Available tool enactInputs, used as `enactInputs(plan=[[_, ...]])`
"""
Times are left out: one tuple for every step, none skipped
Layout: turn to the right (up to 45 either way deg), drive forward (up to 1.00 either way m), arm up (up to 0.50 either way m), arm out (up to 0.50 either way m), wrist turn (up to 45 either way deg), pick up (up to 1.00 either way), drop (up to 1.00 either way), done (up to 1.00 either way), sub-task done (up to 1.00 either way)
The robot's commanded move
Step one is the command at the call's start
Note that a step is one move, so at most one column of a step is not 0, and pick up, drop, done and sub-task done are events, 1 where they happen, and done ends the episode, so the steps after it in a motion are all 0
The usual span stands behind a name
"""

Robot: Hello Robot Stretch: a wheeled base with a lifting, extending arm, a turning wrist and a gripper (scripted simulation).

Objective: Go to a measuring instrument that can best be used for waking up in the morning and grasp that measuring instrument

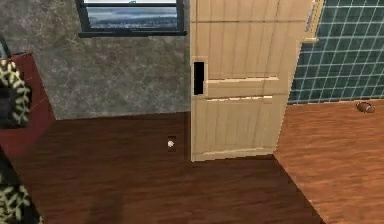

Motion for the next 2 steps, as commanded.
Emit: enactInputs(plan=[[-3.0, 0.00, 0.00, 0.00, 0.0, 0.00, 0.00, 0.00, 0.00], [0.0, 0.05, 0.00, 0.00, 0.0, 0.00, 0.00, 0.00, 0.00]])
